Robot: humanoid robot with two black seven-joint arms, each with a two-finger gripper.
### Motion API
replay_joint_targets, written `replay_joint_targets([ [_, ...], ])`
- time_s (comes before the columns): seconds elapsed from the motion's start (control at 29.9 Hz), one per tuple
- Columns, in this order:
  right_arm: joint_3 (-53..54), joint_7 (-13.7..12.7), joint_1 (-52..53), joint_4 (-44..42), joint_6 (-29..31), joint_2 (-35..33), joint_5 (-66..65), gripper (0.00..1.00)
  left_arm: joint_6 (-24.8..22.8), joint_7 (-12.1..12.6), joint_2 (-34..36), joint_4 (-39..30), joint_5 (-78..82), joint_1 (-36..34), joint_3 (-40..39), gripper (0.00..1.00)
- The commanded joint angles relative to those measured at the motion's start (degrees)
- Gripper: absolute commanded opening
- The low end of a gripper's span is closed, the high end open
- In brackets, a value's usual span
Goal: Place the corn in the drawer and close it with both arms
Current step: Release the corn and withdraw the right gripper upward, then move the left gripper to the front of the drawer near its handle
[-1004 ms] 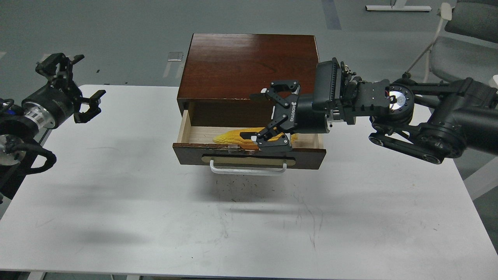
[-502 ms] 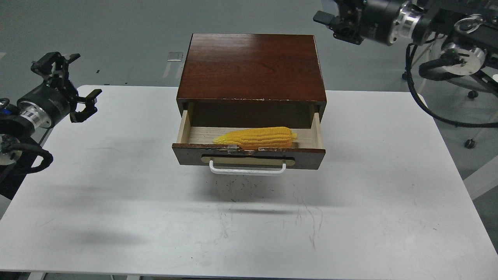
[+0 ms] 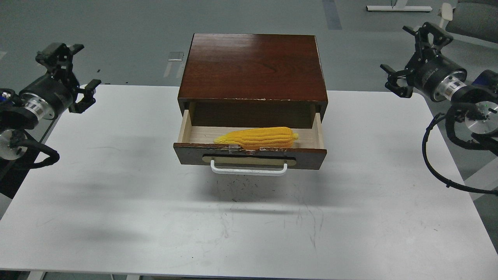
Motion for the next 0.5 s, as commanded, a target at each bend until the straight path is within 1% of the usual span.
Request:
replay_joint_targets([
  [0.0, 0.33, 0.16, -2.36, -1.38, -0.43, -0.09, 0.04, 0.99, 3.67, -7.65, 6.4, -9.25, 17.1, -2.94, 0.0, 1.0],
  [0.03, 0.33, 0.16, -2.8, -2.26, -0.43, -0.17, 0.04, 0.99, 5.25, -7.65, 9.04, -13.12, 24.65, -4.52, -0.26, 0.99],
  [0.07, 0.33, 0.16, -2.89, -2.71, -0.43, -0.26, 0.04, 0.99, 6.57, -7.65, 10.2, -15.07, 28.21, -5.14, -0.35, 0.99],
  [0.1, 0.33, 0.16, -3.15, -3.32, -0.43, -0.52, 0.04, 0.99, 10.58, -7.65, 12.21, -19.18, 34.68, -5.84, -0.52, 0.99],
  [0.13, 0.33, 0.16, -3.59, -3.67, -0.43, -0.53, 0.04, 0.99, 15.76, -7.65, 13.97, -24.09, 40.23, -6.02, -0.7, 0.99],
  [0.17, 0.33, 0.16, -3.59, -3.68, -0.43, -0.53, 0.04, 0.99, 15.81, -7.65, 13.99, -24.14, 40.28, -6.03, -0.7, 0.99],
  [0.2, 0.24, 0.16, -3.85, -3.85, -0.43, -0.7, -0.05, 0.99, 20.42, -7.65, 15.3, -29.45, 45.42, -6.2, -0.27, 0.99],
  [0.23, 0.24, 0.16, -4.21, -3.85, -0.43, -0.79, -0.05, 0.99, 22.73, -7.65, 16.35, -34.64, 50.52, -6.12, -0.17, 0.99],
  [0.27, 0.24, 0.16, -4.47, -3.85, -0.43, -0.79, -0.05, 0.99, 22.75, -7.65, 16.71, -37.13, 53.09, -6.11, -0.17, 0.99],
  [0.3, 0.15, 0.25, -4.99, -3.85, -0.43, -0.7, -0.05, 0.99, 22.49, -7.65, 17.24, -41.85, 57.82, -6.11, 0.17, 1.0],
  [0.37, 0.15, 0.34, -5.35, -3.85, -0.52, -0.79, -0.05, 0.99, 22.49, -7.65, 16.46, -47.58, 64.15, -5.77, 0.27, 0.99],
  [0.44, 0.06, 0.43, -5.53, -3.77, -0.61, -0.79, -0.05, 0.99, 22.31, -7.65, 15.84, -49.89, 67.86, -5.33, 0.44, 0.99],
  [0.47, 0.06, 0.51, -6.05, -3.76, -0.61, -0.79, -0.05, 0.99, 22.23, -7.65, 13.92, -50.07, 71.1, -5.41, 1.66, 0.99],
])
